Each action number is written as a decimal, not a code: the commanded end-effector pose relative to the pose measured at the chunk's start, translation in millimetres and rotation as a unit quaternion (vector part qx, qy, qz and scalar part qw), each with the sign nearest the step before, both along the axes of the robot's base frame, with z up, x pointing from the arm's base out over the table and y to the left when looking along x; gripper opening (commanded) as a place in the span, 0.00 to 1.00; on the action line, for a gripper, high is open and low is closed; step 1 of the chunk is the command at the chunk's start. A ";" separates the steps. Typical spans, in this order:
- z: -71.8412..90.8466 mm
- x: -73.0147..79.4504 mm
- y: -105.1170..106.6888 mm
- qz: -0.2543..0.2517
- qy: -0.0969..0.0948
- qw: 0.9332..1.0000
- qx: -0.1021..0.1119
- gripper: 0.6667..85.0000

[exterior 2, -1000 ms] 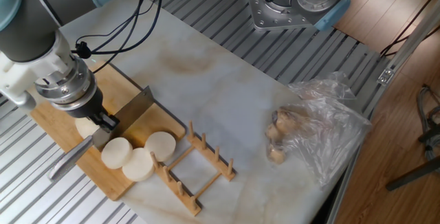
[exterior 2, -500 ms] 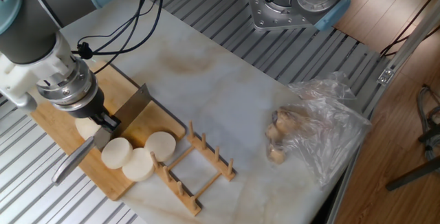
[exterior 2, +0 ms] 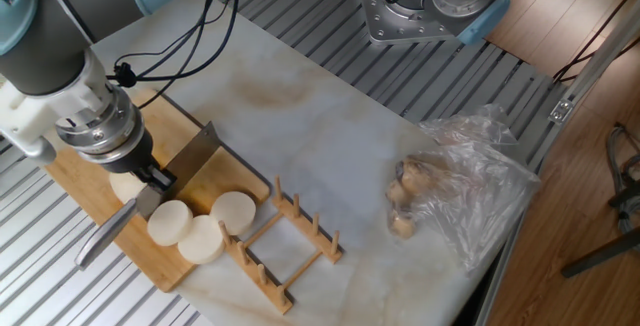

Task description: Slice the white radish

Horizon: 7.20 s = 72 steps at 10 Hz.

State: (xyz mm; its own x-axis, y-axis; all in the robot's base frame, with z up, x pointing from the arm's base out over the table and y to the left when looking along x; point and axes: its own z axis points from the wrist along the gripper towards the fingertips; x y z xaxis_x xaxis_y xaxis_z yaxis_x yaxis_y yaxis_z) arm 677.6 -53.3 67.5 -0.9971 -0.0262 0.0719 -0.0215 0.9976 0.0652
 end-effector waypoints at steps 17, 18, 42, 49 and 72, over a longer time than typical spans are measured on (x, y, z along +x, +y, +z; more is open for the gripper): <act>75.6 37.0 -35.3 0.038 -0.072 0.997 0.001 0.01; 74.6 36.8 -34.8 0.032 -0.074 0.997 0.005 0.01; 41.4 36.1 -27.0 0.011 -0.069 0.997 0.027 0.01; 46.6 29.4 -21.3 -0.002 -0.051 0.998 0.021 0.01; 44.8 72.2 -11.3 -0.004 -0.125 0.992 -0.004 0.06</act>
